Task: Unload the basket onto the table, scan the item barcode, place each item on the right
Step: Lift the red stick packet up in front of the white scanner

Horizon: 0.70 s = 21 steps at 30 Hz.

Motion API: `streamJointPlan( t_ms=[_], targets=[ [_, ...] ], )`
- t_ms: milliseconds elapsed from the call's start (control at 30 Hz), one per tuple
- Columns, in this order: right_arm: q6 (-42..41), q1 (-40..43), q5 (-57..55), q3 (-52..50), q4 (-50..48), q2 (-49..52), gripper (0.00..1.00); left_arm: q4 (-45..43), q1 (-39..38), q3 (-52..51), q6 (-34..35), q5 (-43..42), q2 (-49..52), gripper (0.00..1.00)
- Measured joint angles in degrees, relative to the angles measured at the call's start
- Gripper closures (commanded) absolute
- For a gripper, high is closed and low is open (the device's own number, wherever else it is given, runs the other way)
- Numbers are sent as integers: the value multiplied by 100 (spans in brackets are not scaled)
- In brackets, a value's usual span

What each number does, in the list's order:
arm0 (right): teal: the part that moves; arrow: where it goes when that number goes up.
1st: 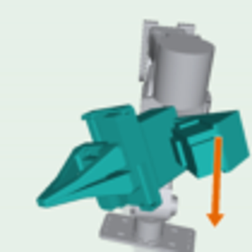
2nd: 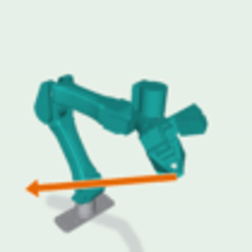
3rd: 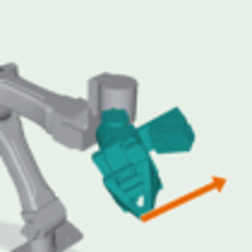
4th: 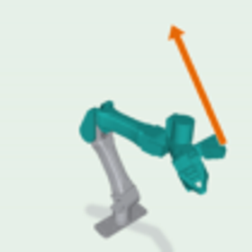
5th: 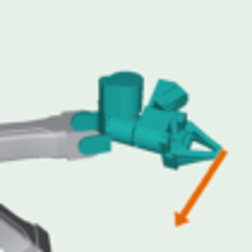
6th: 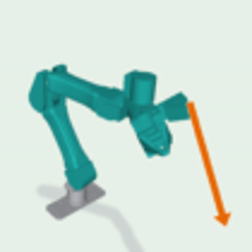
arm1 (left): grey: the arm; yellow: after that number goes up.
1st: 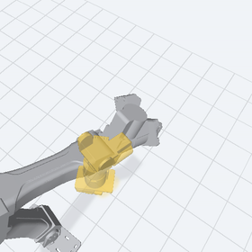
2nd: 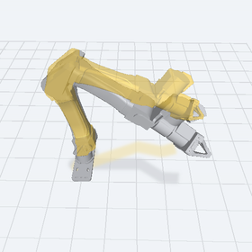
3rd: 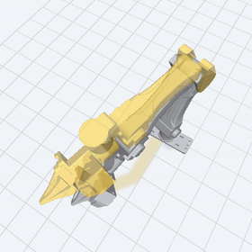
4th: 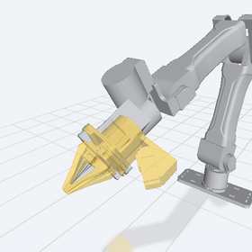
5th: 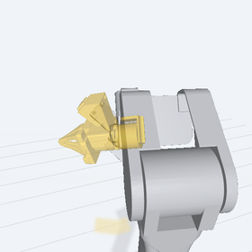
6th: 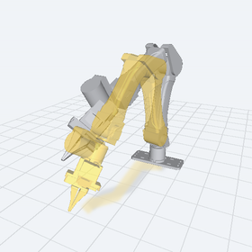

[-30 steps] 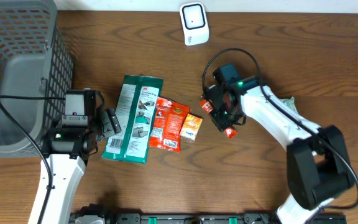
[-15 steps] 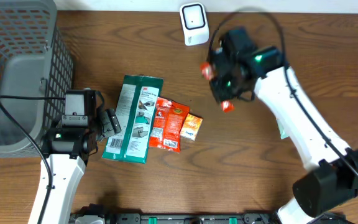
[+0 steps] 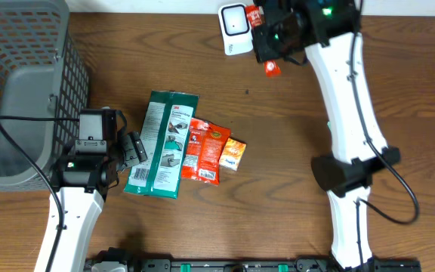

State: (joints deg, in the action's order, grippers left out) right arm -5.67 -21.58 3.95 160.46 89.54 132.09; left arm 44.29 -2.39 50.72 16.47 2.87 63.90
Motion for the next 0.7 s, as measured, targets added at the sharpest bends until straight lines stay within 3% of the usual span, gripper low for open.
streamJointPlan(
  t_ms=[400, 700],
  targets=[
    [20, 127, -76, 11, -2430, 1805, 99, 4, 0, 0, 0, -2, 2, 15],
    [20, 127, -155, 11, -3322, 2597, 99, 2, 0, 0, 0, -2, 2, 15]
  ],
)
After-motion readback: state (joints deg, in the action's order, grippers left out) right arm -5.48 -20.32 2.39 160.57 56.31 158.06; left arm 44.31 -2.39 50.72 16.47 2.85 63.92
